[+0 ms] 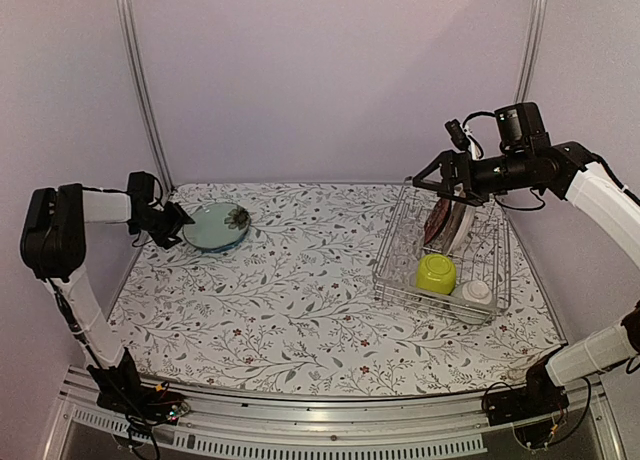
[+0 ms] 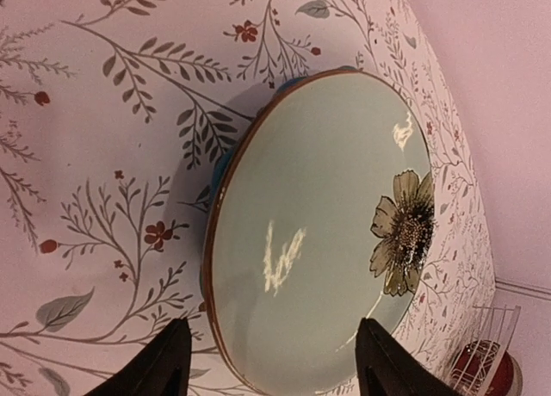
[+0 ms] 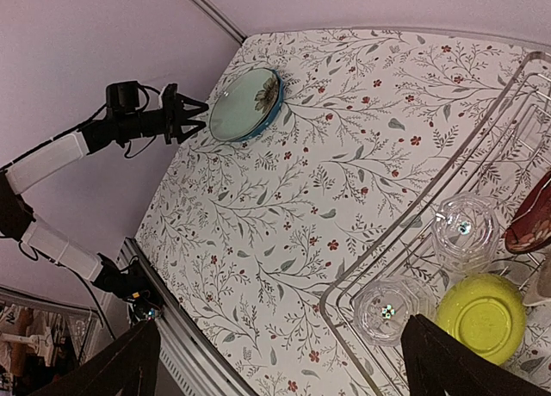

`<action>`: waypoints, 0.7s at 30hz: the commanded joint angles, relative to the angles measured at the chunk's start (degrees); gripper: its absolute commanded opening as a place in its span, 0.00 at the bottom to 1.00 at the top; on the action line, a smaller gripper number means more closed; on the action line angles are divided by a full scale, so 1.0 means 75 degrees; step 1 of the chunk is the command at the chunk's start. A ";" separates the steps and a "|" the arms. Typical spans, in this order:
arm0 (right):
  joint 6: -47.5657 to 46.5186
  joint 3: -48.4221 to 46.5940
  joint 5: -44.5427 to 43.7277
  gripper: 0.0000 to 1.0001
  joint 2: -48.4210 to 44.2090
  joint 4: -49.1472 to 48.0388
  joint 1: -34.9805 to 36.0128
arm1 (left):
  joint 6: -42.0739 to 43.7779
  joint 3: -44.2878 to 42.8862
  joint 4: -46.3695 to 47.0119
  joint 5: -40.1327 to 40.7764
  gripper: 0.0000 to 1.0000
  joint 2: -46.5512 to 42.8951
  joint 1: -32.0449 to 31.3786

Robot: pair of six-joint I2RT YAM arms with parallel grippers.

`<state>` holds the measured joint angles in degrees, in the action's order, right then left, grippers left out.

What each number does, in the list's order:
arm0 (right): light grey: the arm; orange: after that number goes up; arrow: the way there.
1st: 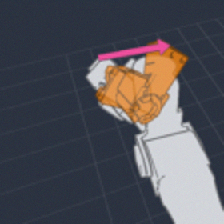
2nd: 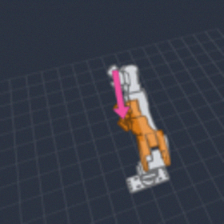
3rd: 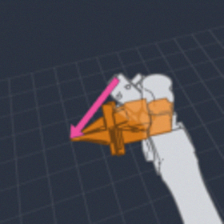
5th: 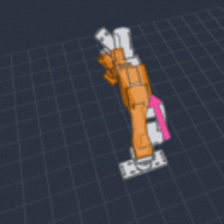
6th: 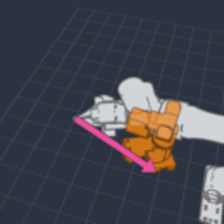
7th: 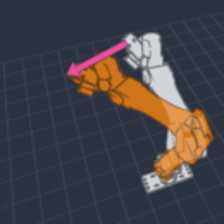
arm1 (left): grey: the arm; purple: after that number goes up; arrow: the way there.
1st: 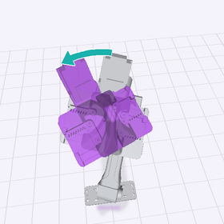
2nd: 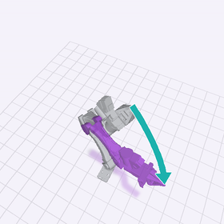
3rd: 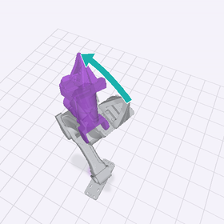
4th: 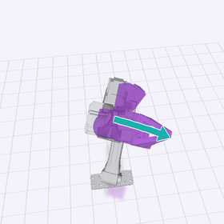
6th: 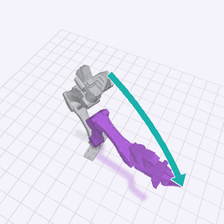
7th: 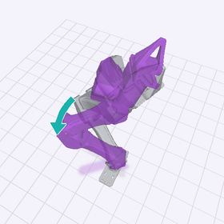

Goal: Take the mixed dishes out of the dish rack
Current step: Place the plate on the plate, then grab the plate from the dish rack.

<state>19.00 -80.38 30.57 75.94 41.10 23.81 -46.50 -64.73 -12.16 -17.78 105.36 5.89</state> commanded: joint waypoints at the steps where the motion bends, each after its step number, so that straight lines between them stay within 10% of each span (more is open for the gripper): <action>1: -0.0050 0.0041 0.0048 0.99 0.0058 -0.0076 -0.0041 | 0.0442 -0.0229 -0.0672 0.0677 0.66 -0.0202 -0.0213; 12: -0.0210 -0.0231 -0.1098 0.99 0.0029 0.0493 -0.0049 | 0.0846 -0.0440 -0.0750 0.0881 0.68 -0.0483 -0.0681; 21: -0.0013 -0.0275 -0.2754 0.99 -0.0249 0.1328 -0.1074 | 0.1629 -0.0480 -0.1308 0.2328 0.89 -0.2178 -0.1638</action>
<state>17.30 -82.02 16.51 75.79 47.35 21.12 -37.69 -67.46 -19.31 -5.45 93.34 -3.92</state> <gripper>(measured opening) 0.988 0.871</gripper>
